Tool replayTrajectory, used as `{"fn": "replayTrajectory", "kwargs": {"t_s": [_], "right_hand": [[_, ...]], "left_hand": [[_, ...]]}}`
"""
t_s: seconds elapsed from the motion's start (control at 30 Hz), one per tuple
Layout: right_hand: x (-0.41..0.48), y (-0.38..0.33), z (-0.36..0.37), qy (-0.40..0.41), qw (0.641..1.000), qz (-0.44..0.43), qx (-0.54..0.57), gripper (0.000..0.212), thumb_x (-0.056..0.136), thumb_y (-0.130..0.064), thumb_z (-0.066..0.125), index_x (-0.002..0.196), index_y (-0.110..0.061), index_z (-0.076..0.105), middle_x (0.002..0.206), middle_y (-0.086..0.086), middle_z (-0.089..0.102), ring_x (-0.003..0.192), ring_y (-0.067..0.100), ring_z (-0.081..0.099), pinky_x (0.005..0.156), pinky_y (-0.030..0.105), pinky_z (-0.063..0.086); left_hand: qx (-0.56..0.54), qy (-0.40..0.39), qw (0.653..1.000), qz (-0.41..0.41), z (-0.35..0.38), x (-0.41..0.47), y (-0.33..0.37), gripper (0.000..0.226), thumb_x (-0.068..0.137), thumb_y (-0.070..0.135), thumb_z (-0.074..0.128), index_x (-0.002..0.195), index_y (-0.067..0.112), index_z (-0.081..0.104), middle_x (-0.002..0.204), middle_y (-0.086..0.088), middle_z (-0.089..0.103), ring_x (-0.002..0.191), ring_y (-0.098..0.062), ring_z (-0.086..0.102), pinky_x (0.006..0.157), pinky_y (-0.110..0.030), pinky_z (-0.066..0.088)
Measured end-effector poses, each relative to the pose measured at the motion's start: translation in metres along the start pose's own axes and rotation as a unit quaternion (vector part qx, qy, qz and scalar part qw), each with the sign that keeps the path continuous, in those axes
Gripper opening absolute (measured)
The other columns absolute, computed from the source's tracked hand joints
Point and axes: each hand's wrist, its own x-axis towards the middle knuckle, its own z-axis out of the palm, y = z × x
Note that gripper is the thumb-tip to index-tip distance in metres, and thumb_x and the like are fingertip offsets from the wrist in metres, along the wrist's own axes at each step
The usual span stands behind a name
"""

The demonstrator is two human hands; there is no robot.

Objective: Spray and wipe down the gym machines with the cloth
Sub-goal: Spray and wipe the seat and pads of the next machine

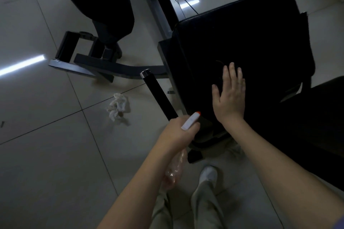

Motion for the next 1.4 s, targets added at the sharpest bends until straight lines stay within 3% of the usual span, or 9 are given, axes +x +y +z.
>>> {"fn": "replayTrajectory", "kwargs": {"t_s": [0.1, 0.27, 0.43, 0.6, 0.73, 0.93, 1.1, 1.2, 1.4], "right_hand": [[0.000, 0.002, 0.002, 0.012, 1.000, -0.005, 0.005, 0.063, 0.096, -0.043, 0.021, 0.149, -0.009, 0.021, 0.157, 0.011, 0.017, 0.145, 0.029, 0.010, 0.117, 0.043, 0.009], [-0.002, 0.003, 0.005, 0.027, 1.000, -0.006, 0.010, 0.061, 0.097, -0.042, 0.023, 0.148, -0.009, 0.023, 0.156, 0.011, 0.019, 0.145, 0.029, 0.012, 0.117, 0.043, 0.009], [0.000, 0.003, 0.005, 0.040, 0.999, -0.009, 0.020, 0.060, 0.097, -0.041, 0.025, 0.147, -0.008, 0.026, 0.156, 0.012, 0.021, 0.144, 0.030, 0.014, 0.117, 0.044, 0.010], [-0.002, 0.004, 0.005, 0.045, 0.999, -0.008, 0.018, 0.060, 0.097, -0.041, 0.026, 0.147, -0.008, 0.025, 0.156, 0.012, 0.021, 0.144, 0.030, 0.013, 0.117, 0.044, 0.010], [-0.002, 0.004, 0.006, 0.053, 0.998, -0.009, 0.024, 0.060, 0.097, -0.040, 0.027, 0.147, -0.008, 0.027, 0.155, 0.012, 0.022, 0.144, 0.030, 0.014, 0.117, 0.044, 0.010], [-0.002, 0.005, 0.006, 0.053, 0.998, -0.009, 0.021, 0.060, 0.097, -0.040, 0.027, 0.147, -0.008, 0.026, 0.155, 0.012, 0.021, 0.144, 0.030, 0.013, 0.117, 0.042, 0.008], [-0.001, -0.001, 0.006, 0.061, 0.998, 0.002, 0.027, 0.059, 0.096, -0.038, 0.026, 0.146, -0.007, 0.028, 0.155, 0.013, 0.023, 0.144, 0.031, 0.015, 0.116, 0.044, 0.011], [0.004, -0.009, 0.003, 0.051, 0.998, 0.012, 0.037, 0.062, 0.095, -0.039, 0.023, 0.147, -0.006, 0.026, 0.156, 0.013, 0.019, 0.145, 0.031, 0.012, 0.117, 0.044, 0.011], [0.059, -0.059, -0.005, 0.041, 0.989, -0.141, 0.028, 0.060, 0.093, -0.033, 0.028, 0.145, -0.004, 0.031, 0.153, 0.016, 0.026, 0.142, 0.035, 0.020, 0.115, 0.045, 0.016]], "left_hand": [[-0.057, 0.043, 0.997, -0.013, -0.001, 0.007, 0.003, 0.026, 0.086, 0.038, 0.054, 0.093, 0.016, 0.066, 0.071, -0.008, 0.061, 0.067, -0.021, 0.060, 0.065, -0.034, 0.046], [-0.140, 0.092, 0.986, -0.010, -0.008, 0.018, 0.010, 0.029, 0.091, 0.030, 0.056, 0.090, 0.002, 0.063, 0.070, -0.006, 0.058, 0.063, -0.017, 0.053, 0.064, -0.035, 0.043], [-0.156, 0.105, 0.982, 0.001, -0.016, 0.031, 0.015, 0.025, 0.084, 0.032, 0.053, 0.076, 0.011, 0.062, 0.063, -0.004, 0.058, 0.062, -0.019, 0.056, 0.059, -0.031, 0.041], [-0.159, 0.130, 0.979, 0.007, -0.023, 0.041, 0.030, 0.019, 0.093, 0.021, 0.053, 0.090, 0.006, 0.064, 0.073, -0.008, 0.063, 0.065, -0.013, 0.060, 0.056, -0.025, 0.047], [-0.212, 0.158, 0.964, 0.035, -0.032, 0.045, 0.045, 0.019, 0.094, 0.016, 0.051, 0.084, 0.002, 0.060, 0.067, -0.009, 0.056, 0.057, -0.012, 0.055, 0.048, -0.018, 0.043], [-0.222, 0.189, 0.956, 0.041, -0.057, 0.056, 0.053, 0.026, 0.086, 0.036, 0.049, 0.088, 0.013, 0.060, 0.078, -0.006, 0.062, 0.074, -0.018, 0.060, 0.070, -0.041, 0.052], [-0.196, 0.219, 0.953, 0.067, -0.062, 0.055, 0.049, 0.021, 0.096, 0.022, 0.046, 0.087, 0.010, 0.060, 0.082, -0.007, 0.062, 0.077, -0.015, 0.061, 0.068, -0.041, 0.055], [-0.217, 0.242, 0.943, 0.070, -0.060, 0.052, 0.047, 0.021, 0.095, 0.019, 0.047, 0.080, 0.023, 0.061, 0.083, -0.007, 0.062, 0.079, -0.016, 0.061, 0.067, -0.040, 0.055], [-0.217, 0.273, 0.932, 0.093, -0.058, 0.046, 0.043, 0.023, 0.092, 0.023, 0.051, 0.073, 0.031, 0.058, 0.080, -0.005, 0.063, 0.082, -0.027, 0.063, 0.075, -0.051, 0.053]]}}
